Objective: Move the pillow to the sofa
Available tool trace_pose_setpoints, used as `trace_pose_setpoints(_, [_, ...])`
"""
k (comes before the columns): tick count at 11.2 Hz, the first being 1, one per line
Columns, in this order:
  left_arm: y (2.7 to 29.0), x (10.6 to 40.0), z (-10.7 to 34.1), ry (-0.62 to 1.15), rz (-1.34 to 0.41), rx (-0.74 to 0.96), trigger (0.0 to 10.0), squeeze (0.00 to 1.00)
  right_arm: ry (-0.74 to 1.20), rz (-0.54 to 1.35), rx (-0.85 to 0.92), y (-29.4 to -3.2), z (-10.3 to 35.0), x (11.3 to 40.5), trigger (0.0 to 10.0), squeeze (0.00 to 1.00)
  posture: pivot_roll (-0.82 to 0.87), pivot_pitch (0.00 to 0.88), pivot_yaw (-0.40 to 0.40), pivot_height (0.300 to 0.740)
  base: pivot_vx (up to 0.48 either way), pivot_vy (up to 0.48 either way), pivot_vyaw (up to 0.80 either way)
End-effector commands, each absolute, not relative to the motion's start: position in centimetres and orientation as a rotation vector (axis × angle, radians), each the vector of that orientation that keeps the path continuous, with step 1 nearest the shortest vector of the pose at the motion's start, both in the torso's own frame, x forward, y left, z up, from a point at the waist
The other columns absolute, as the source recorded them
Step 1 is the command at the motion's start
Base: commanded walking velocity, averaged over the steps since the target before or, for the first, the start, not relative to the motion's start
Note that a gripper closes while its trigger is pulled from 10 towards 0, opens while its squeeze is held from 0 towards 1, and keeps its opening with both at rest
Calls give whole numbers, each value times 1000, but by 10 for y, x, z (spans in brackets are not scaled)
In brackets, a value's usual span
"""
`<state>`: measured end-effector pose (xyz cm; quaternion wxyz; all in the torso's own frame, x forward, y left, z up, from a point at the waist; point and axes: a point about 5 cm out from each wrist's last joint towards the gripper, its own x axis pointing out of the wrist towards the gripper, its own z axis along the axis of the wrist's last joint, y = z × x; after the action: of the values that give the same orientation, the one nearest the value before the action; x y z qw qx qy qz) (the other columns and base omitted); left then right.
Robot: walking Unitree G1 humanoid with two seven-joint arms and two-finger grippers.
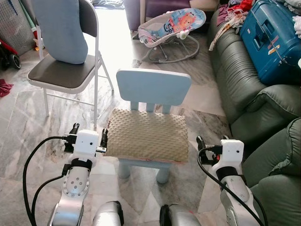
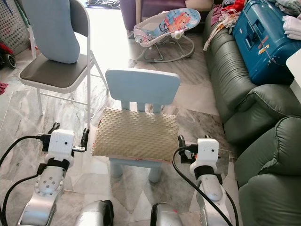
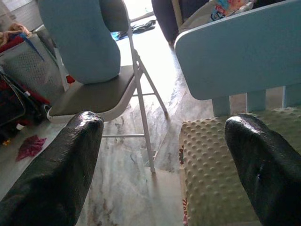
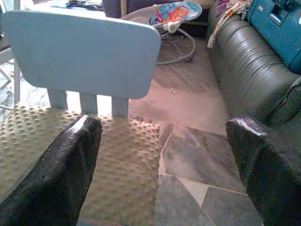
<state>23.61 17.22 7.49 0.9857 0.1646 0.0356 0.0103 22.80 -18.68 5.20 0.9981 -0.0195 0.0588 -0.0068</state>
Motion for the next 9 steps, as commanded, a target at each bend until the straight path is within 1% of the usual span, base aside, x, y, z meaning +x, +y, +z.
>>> trace_pose_setpoints(1, [171, 237, 73, 82, 9, 333, 10000, 0, 120, -19, -42, -188, 53, 229, 10000, 0, -23, 99, -27, 735, 0, 0, 0])
trace_pose_setpoints(3, [165, 245, 78, 51, 8, 330, 10000, 0, 121, -11, -38, -186, 52, 230, 10000, 0, -20, 106, -32, 700, 0, 0, 0])
trace_pose_setpoints(6, [167, 246, 80, 44, 20, 332, 10000, 0, 120, 3, -34, -183, 53, 231, 10000, 0, -21, 120, -40, 645, 0, 0, 0])
trace_pose_setpoints(7, [167, 246, 80, 45, 21, 332, 10000, 0, 122, 5, -33, -183, 52, 231, 10000, 0, -21, 123, -40, 635, 0, 0, 0])
trace_pose_setpoints(8, [167, 245, 79, 49, 21, 333, 10000, 0, 120, 7, -30, -182, 52, 232, 10000, 0, -23, 135, -40, 615, 0, 0, 0])
trace_pose_setpoints(9, [166, 246, 81, 42, 20, 339, 10000, 0, 115, 13, -26, -181, 54, 235, 10000, 0, -23, 140, -32, 615, 0, 0, 0])
